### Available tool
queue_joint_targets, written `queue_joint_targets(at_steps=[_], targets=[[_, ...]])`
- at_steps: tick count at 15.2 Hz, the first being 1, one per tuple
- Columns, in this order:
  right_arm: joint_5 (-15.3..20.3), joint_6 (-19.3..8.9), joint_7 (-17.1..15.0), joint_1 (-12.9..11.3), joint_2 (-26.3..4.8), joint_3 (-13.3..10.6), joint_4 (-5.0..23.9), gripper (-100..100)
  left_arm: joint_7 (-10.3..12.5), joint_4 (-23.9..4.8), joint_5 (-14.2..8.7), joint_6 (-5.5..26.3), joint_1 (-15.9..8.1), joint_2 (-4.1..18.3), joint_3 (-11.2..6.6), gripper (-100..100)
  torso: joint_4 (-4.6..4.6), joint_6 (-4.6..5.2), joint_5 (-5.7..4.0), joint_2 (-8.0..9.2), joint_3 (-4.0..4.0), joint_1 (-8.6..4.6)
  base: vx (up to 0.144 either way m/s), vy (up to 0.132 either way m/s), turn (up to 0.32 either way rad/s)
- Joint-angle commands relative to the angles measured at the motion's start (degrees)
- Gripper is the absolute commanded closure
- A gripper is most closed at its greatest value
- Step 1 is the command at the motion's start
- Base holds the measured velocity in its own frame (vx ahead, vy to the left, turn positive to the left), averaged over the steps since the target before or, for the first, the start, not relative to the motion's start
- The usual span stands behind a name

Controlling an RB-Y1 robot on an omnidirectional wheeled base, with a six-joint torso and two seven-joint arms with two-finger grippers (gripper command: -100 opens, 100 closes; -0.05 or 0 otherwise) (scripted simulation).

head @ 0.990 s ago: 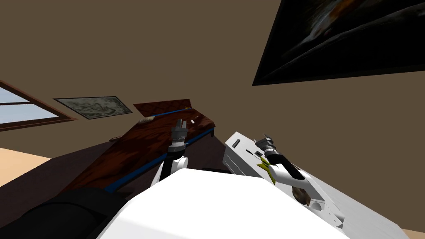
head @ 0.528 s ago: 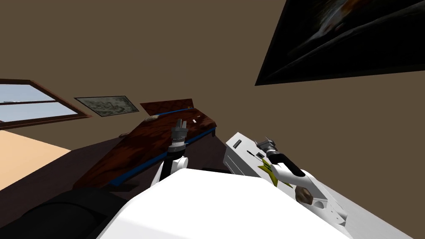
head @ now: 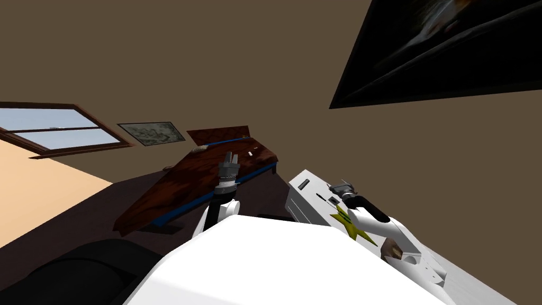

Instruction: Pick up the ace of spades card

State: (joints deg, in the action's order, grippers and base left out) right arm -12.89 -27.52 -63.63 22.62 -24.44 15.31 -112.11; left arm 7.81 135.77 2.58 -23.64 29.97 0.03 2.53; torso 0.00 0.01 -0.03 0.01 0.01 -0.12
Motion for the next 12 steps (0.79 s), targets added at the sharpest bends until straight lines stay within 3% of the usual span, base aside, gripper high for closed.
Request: queue_joint_targets(at_steps=[1, 4, 5, 7, 9, 11, 12], targets=[[-1.2, -2.9, -2.9, -0.6, -0.6, 0.8, 1.6, -100, 0.0, 0.0, 0.0, 0.0, 0.0, 0.0, 0.00, 0, 0.00, 0.00, 0.00, 0.00, 0.00, 0.00, -0.017, -0.024, 0.151], [-1.2, -3.8, -5.5, -0.6, -0.6, 0.8, 1.6, -100, 0.0, 0.0, 0.0, 0.0, 0.0, 0.0, 0.00, 0, 0.00, 0.01, 0.00, 0.00, 0.00, -0.02, -0.012, -0.024, 0.056], [-2.4, -6.3, -7.4, -1.1, -1.1, 1.4, 3.0, -100, 0.0, 0.0, 0.0, 0.0, 0.0, 0.0, 0.00, 0, 0.00, 0.01, 0.00, -0.02, -0.01, 0.01, -0.013, -0.018, 0.091], [-2.4, -7.0, -9.4, -1.1, -1.1, 1.4, 3.0, -100, 0.0, 0.0, 0.0, 0.0, 0.0, 0.0, 0.00, 0, 0.00, -0.02, 0.00, -0.01, -0.01, 0.00, -0.015, -0.022, 0.116], [-3.5, -10.1, -12.0, -1.6, -1.6, 2.1, 4.3, -100, 0.0, 0.0, 0.0, 0.0, 0.0, 0.0, 0.00, 0, 0.00, -0.02, 0.00, 0.00, 0.00, -0.01, -0.022, -0.027, 0.136], [-3.5, -10.1, -13.3, -1.6, -1.6, 2.1, 4.3, -100, 0.0, 0.0, 0.0, 0.0, 0.0, 0.0, 0.00, 0, 0.00, 0.00, 0.00, 0.00, 0.00, -0.02, -0.011, -0.021, 0.019], [-4.6, -12.7, -15.3, -2.2, -2.1, 2.8, 5.7, -100, 0.0, 0.0, 0.0, 0.0, 0.0, 0.0, 0.00, 0, 0.00, 0.01, 0.00, -0.02, -0.01, 0.01, -0.008, -0.013, 0.128]])
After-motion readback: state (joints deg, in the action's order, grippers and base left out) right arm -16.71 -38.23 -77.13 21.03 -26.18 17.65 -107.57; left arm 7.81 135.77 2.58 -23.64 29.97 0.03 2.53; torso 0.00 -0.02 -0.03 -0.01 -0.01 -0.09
